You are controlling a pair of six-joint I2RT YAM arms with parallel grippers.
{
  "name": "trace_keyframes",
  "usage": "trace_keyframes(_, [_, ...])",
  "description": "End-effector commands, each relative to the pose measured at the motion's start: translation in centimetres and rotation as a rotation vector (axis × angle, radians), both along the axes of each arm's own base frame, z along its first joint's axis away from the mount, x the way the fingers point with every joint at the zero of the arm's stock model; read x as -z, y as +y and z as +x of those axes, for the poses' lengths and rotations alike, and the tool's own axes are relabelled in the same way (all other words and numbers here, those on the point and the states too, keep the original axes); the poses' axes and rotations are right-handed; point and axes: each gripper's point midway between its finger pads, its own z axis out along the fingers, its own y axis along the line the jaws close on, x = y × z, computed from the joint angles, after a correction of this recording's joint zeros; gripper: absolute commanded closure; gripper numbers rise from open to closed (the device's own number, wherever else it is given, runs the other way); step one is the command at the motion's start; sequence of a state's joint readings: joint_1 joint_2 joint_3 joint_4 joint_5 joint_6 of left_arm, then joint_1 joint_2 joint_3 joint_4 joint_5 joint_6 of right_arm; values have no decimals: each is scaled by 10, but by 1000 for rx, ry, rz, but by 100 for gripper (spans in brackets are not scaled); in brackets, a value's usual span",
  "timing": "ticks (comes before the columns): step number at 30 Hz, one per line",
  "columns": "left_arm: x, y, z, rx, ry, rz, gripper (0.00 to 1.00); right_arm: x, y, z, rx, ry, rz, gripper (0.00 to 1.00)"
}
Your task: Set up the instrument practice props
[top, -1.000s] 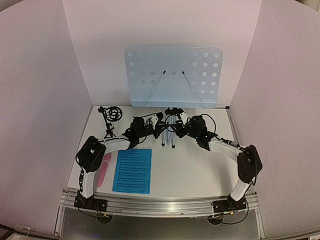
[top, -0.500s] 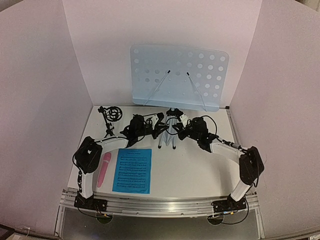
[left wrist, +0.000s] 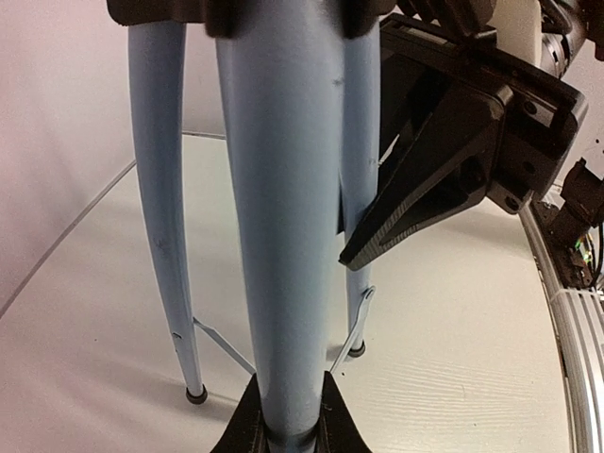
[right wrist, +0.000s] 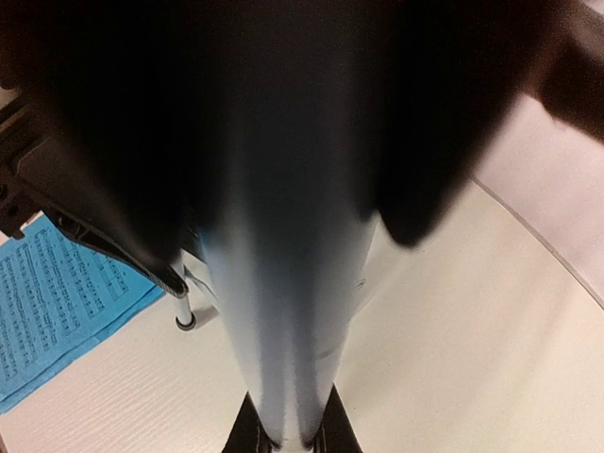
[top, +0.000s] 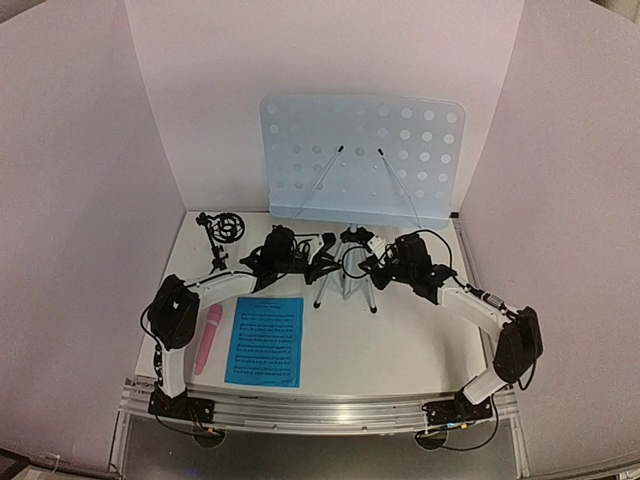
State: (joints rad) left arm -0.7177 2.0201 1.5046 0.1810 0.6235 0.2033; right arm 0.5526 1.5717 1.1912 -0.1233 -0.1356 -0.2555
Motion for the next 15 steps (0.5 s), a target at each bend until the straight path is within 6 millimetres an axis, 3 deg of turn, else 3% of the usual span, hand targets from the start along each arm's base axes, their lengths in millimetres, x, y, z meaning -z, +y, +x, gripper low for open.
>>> trace_keyframes(1, [-54, 46, 37, -164, -115, 40, 100, -6, -71, -7, 121, 12, -194, 100])
trace_keyframes(7, [-51, 52, 30, -165, -82, 91, 100, 5, -100, -22, 133, 61, -239, 100])
trace_keyframes(15, [-54, 46, 40, -162, -131, 96, 100, 24, -132, -20, 159, 105, -308, 100])
